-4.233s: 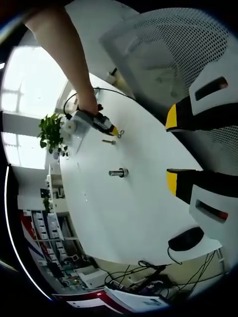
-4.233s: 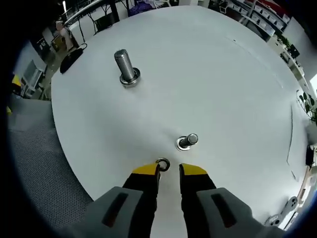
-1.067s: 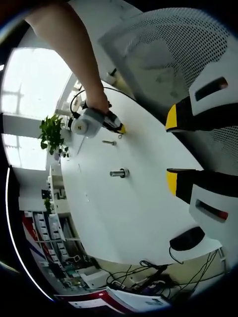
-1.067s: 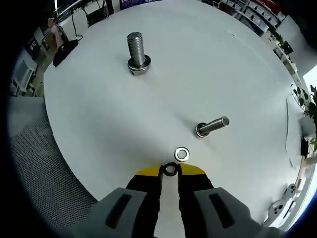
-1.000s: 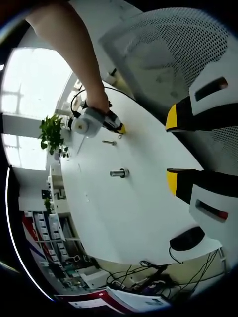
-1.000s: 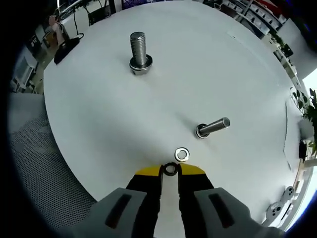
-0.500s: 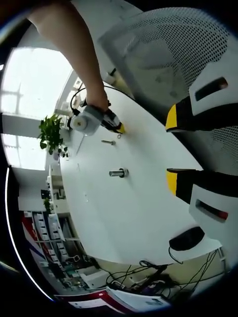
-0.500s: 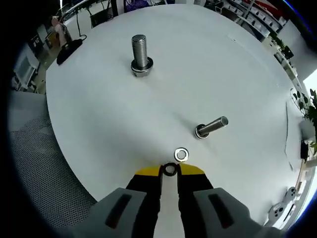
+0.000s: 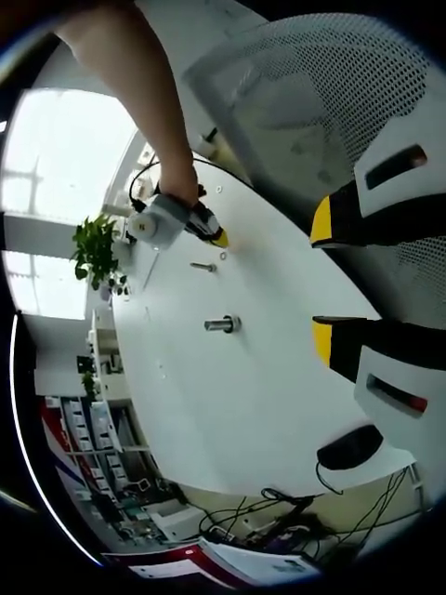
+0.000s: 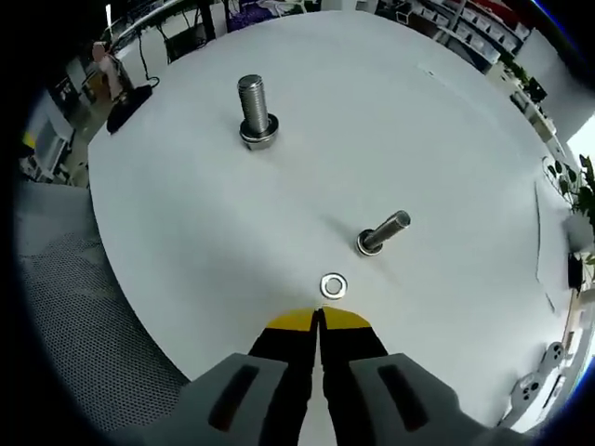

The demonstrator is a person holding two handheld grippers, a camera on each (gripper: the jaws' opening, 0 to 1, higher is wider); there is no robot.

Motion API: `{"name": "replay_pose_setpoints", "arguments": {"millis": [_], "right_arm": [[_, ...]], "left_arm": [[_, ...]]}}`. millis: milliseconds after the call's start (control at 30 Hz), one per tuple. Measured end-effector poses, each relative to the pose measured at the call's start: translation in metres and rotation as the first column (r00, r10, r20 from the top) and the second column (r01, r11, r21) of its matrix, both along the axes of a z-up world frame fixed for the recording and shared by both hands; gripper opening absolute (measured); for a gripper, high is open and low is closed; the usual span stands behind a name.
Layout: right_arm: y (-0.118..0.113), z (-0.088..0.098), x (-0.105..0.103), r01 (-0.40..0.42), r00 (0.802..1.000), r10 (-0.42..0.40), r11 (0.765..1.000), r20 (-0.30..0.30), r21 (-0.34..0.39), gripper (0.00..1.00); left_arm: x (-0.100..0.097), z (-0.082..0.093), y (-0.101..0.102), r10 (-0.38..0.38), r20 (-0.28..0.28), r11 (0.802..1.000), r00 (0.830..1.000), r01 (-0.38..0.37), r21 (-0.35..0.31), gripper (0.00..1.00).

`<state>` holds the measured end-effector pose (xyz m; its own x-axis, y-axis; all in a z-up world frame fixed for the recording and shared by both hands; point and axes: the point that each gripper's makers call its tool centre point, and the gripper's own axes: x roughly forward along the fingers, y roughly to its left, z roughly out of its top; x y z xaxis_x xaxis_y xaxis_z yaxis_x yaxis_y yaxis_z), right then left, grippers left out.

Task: Place the washer onto the threaded stud by aligning its center hole with the stud, sliding it down to the base, and recovering from edge contact or off-axis alignment until the washer reaches the visible bottom stop.

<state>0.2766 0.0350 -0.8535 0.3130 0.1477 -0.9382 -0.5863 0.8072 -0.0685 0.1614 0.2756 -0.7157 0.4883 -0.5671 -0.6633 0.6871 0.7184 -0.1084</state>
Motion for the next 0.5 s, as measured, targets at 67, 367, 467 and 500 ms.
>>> {"name": "replay_pose_setpoints", "arguments": {"millis": [67, 367, 467, 500], "right_arm": [[-0.004, 0.003, 0.001, -0.005, 1.000, 0.005, 1.000, 0.005, -0.002, 0.03], [-0.022, 0.013, 0.007, 0.027, 0.999, -0.027, 0.999, 0.023, 0.026, 0.04], [-0.027, 0.015, 0.009, 0.026, 0.999, -0.027, 0.999, 0.029, 0.025, 0.04], [-0.029, 0.017, 0.012, 0.025, 0.999, -0.026, 0.999, 0.034, 0.026, 0.04]], "left_arm": [[0.000, 0.000, 0.000, -0.002, 0.001, 1.000, 1.000, 0.002, 0.000, 0.27], [0.000, -0.002, -0.001, -0.007, -0.005, 1.000, 1.000, 0.007, 0.004, 0.27], [0.000, -0.002, -0.001, -0.005, -0.007, 1.000, 1.000, 0.005, 0.006, 0.27], [0.000, -0.002, -0.001, -0.006, -0.007, 1.000, 1.000, 0.006, 0.006, 0.27]]}}
